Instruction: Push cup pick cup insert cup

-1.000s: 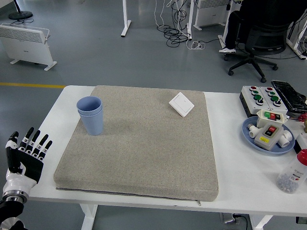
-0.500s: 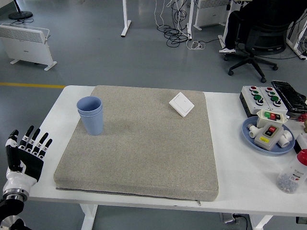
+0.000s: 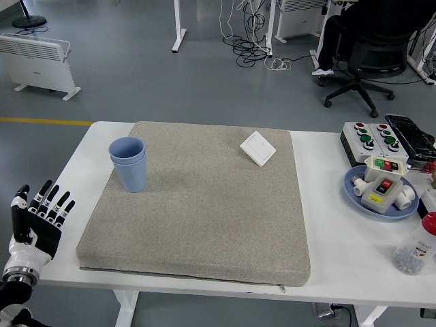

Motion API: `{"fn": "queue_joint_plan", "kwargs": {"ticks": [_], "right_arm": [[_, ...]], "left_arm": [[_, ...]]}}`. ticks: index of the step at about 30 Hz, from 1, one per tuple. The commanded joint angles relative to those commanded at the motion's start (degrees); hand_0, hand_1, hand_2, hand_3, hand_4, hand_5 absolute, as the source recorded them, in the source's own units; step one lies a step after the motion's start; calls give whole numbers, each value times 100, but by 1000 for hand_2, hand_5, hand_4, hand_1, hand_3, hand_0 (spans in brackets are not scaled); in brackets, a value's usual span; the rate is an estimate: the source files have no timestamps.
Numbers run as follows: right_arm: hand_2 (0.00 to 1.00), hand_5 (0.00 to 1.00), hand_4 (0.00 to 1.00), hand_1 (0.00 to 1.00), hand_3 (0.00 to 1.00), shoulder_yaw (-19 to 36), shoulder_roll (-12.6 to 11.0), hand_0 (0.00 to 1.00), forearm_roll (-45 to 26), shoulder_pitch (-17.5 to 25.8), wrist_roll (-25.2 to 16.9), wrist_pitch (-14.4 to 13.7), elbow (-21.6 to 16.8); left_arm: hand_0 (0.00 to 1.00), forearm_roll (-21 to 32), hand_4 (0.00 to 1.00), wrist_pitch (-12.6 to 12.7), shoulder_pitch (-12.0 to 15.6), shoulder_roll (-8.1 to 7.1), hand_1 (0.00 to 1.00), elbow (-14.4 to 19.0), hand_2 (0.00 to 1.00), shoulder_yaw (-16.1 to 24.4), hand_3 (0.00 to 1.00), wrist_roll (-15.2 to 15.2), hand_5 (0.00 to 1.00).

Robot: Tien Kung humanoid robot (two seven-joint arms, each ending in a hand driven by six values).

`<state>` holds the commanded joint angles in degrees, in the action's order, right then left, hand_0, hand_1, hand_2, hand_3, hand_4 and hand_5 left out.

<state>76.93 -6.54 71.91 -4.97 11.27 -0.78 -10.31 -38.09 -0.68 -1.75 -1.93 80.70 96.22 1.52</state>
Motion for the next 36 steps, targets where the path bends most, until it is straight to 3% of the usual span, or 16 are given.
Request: {"fn": "queue_joint_plan", "kwargs": {"ticks": [36], "right_arm": [[598,422,101,589,545,-22,-2,694,-15,101,26,-22,0]], "left_arm": [[874,12,609,-27,44,-6,887,-60,954,-69,891,64,998]]}}
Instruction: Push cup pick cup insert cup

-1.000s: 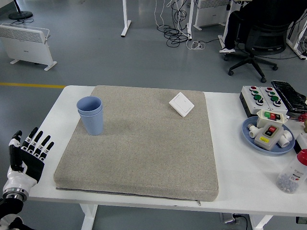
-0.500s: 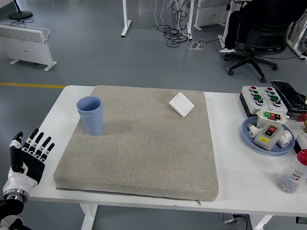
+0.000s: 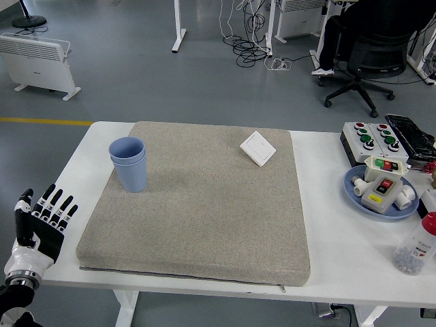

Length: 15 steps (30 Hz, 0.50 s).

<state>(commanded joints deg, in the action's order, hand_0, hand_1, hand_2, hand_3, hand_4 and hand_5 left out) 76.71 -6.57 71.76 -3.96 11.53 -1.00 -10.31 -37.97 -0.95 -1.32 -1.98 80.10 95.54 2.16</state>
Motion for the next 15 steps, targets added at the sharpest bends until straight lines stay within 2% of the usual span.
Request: {"fn": "queue_joint_plan", "kwargs": {"ticks": [15], "right_arm": [[597,425,102,589,545,7,1,694,-27,-40,-4,13,0]], "left_arm": [[874,-12,611,-9,-57,7,887,3,954,24,892,2,998]]}}
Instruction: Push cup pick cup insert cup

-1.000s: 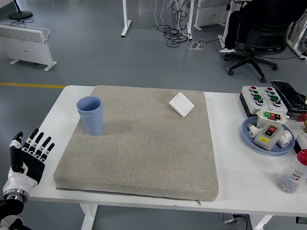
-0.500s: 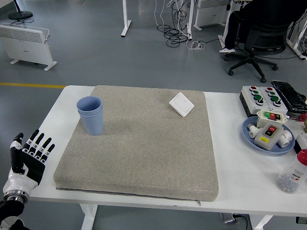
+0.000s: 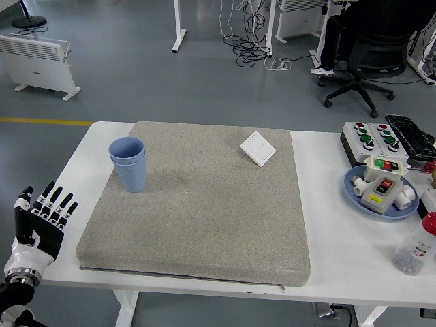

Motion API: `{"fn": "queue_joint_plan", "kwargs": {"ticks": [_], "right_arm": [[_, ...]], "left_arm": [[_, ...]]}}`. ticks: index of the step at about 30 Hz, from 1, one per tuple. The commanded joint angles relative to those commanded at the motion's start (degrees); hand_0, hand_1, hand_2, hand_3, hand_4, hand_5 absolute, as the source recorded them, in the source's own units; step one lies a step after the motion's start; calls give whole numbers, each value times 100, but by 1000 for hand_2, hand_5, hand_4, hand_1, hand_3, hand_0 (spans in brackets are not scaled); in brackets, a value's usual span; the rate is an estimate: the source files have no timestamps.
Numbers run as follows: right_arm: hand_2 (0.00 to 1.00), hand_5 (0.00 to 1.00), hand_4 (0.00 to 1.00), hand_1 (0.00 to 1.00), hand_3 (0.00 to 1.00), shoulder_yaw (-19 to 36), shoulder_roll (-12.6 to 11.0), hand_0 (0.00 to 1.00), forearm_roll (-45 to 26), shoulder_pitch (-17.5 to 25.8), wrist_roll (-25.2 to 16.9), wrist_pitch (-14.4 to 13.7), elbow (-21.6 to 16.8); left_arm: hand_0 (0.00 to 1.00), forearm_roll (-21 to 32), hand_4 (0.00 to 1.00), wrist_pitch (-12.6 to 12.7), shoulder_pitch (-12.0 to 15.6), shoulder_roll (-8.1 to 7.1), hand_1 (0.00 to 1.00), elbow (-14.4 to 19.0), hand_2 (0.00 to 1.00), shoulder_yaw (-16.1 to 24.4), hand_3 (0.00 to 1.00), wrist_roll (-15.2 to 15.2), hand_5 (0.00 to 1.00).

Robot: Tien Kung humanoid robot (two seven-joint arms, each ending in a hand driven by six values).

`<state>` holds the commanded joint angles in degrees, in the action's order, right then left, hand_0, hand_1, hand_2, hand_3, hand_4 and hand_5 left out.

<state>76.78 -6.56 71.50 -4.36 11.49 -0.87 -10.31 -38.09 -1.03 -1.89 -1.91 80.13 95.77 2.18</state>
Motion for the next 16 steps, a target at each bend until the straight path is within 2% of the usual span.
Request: {"fn": "queue_joint_plan", "kwargs": {"ticks": [16], "right_arm": [[596,423,101,589,545,10,0,695,0,-26,-5,2,0]], "left_arm": [[874,-12,612,-1,-28,3,888,1,954,12,893,-4,998]]}}
